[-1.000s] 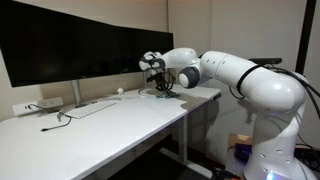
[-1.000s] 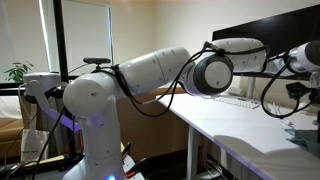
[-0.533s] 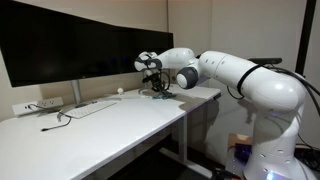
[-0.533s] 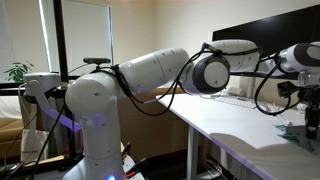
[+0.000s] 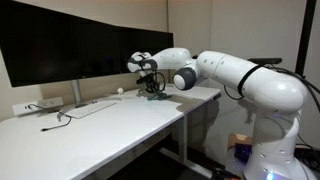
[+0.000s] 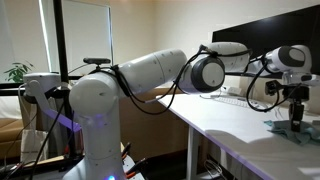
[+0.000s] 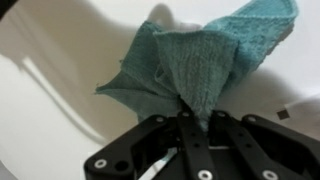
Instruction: Use the blue towel to wipe the desk
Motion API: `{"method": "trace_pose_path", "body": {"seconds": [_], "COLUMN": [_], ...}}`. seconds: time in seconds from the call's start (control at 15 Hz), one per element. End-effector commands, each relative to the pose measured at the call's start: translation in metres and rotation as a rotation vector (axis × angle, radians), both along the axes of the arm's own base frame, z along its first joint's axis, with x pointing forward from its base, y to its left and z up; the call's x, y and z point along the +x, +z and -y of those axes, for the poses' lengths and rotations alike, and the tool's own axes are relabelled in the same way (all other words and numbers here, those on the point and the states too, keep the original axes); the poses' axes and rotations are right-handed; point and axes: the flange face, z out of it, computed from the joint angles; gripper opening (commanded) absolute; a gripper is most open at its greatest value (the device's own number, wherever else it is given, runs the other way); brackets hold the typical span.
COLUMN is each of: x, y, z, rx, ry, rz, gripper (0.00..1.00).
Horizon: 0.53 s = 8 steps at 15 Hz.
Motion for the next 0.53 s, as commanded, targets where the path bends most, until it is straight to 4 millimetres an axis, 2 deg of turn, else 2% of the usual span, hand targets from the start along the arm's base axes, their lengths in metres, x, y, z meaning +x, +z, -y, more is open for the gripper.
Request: {"method": "trace_pose_path", "body": {"seconds": [0.0, 0.2, 0.47], "x": [0.004, 0.011, 0.022], "y": [-0.014, -0.01, -0.009], "z": [-0.016, -0.033, -0.067], "rx": [0.041, 0.057, 0.066], "ry": [0.073, 0.129, 0.215], "rz": [-0.042, -0.044, -0.053], "gripper": [0.07, 0.07, 0.07]}}
